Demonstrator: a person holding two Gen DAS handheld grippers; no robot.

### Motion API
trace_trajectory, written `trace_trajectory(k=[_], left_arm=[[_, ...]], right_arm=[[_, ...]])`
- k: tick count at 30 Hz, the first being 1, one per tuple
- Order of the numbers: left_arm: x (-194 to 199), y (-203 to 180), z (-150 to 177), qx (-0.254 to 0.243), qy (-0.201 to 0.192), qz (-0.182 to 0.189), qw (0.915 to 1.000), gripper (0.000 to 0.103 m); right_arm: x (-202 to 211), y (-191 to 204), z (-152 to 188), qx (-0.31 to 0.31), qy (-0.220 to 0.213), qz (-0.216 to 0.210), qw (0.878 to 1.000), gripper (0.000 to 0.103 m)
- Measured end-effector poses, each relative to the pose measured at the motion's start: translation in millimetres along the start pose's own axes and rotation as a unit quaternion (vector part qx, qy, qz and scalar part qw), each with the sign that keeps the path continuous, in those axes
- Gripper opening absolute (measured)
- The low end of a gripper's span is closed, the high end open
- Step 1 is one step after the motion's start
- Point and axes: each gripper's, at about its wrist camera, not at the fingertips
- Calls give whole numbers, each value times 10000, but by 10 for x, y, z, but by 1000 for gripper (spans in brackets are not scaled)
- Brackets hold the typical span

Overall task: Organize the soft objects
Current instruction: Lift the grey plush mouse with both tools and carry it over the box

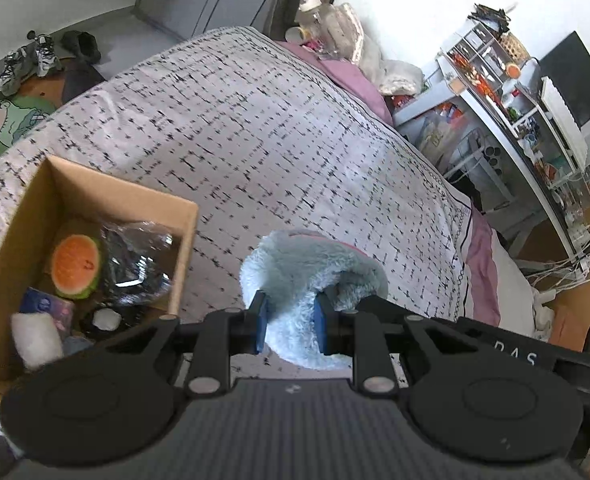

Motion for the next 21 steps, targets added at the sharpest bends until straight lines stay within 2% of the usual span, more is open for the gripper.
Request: trace_trajectory(k=[21], left_arm=[[245,890,-63,396,30,-314,9987,23]], right_arm=[[-570,620,379,266,515,-31,9983,18]])
Point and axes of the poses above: each gripper's, at about its wrist camera, not at the fingertips, and x roughly against the way its jaws point, y to its left, z to its underside, and after that the axes turned 13 degrees about -x, right-handed
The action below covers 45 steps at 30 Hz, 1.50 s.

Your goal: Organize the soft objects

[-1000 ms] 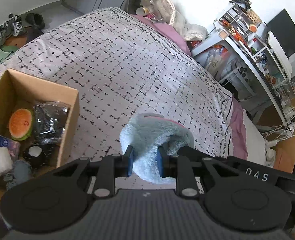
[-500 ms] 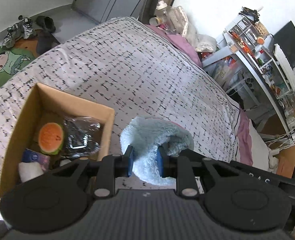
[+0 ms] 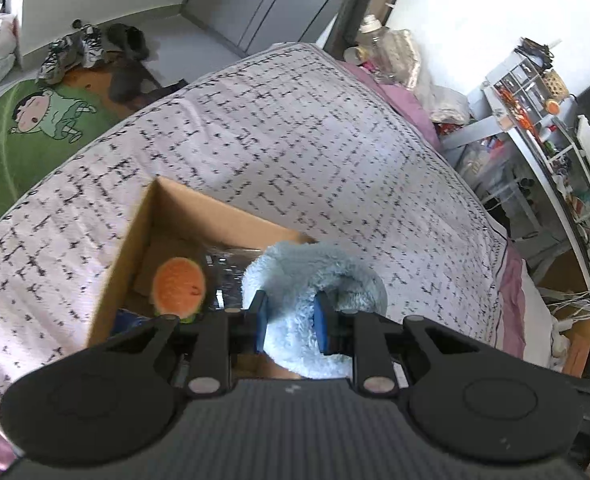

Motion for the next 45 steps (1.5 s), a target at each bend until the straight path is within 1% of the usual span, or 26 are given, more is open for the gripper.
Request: trace_trajectory(k=[11,16,19,22,26,30,33,35,36,39,40,41,42,45], left_arm=[[-65,375,71,195,305,-83,9993,23],[-118,428,89,151,544,-114,9983,23],[-143,414,109,119,606,-89,9981,23],[-105,329,100,-52,498,-72,9987,25],[-56,272,68,-94,520,-100,9986,27],[17,217,74,-137,526,-199,9983,31],[79,128,101,-284,558,-316,9975,40],[123,71,121,-344,568,-377,9971,51],[149,39,132,-357,540,-384,9972,54],[228,-81,155,-465,451,-475,9968,66],[261,-130,166,-534,405,-532,9963,71],[301,-181,182,-615,345,-592,9958,74],[341,-226,203,-695,287,-642,9951,76],[446,-335,266,-879,206,-890,9919,79]], right_arm=[[-278,101,213,-98,430,119,9990,18],[-339,49,321,-242,561,245,9978,18],[-324,6,354,-394,631,273,9969,21],[-228,-14,366,-305,563,322,9974,21],[-51,-88,341,-284,437,351,9980,22],[139,-152,330,-164,238,377,9989,29],[265,-190,347,-6,110,395,9992,36],[356,-215,366,101,28,399,9991,46],[399,-224,374,150,-11,401,9991,47],[536,-258,395,324,-127,414,9985,54],[587,-271,401,383,-175,429,9982,58],[643,-290,407,439,-232,449,9978,62],[693,-306,413,490,-285,468,9973,64],[847,-361,422,594,-428,521,9960,74]])
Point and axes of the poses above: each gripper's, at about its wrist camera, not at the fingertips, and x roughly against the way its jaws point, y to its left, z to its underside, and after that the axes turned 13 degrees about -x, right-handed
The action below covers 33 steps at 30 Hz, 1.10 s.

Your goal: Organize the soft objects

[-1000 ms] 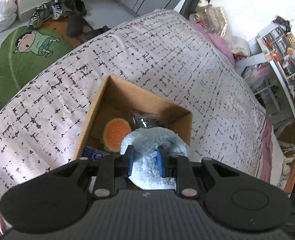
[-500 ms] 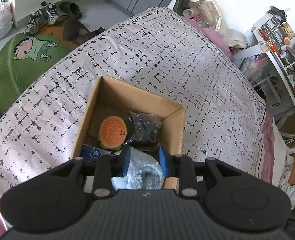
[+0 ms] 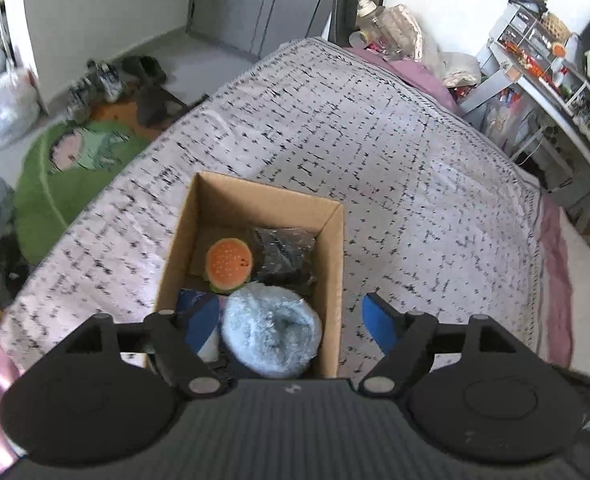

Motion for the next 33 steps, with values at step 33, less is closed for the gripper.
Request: trace_trajectory(k=[33], left_arm=[[966,-590,363,-535,-491,-664,9951,101]], right_arm=[[1055,-368,155,44,-762,210,9969,103]])
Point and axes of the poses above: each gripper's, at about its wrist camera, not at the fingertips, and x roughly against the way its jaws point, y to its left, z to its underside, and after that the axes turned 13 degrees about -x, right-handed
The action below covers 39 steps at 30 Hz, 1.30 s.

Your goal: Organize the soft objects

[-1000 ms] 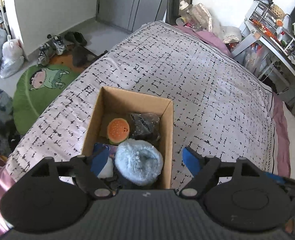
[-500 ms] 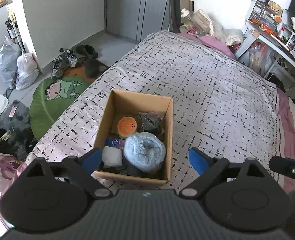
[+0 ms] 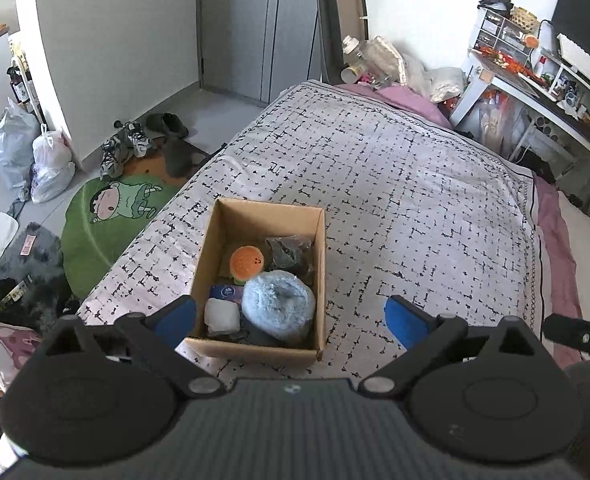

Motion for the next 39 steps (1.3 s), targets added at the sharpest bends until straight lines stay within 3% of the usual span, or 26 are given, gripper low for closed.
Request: trace_trajectory(k=[9,18,23,39], left_arm=[[188,-132,116,-270,-43,-175,9995,103],[280,-95,202,-226,-114,-49,9997,103],[319,-65,232,-259,-240,-59,9994,103],[265,25,332,-368,-122,-40,9992,103]], right_arm=[[232,5,85,161,-311,258,9991,103],[321,57,202,323,-453,266,9981,103],[319,57,251,309,-457,244,9982,103],[317,124,370,343,-437,394,9977,103]])
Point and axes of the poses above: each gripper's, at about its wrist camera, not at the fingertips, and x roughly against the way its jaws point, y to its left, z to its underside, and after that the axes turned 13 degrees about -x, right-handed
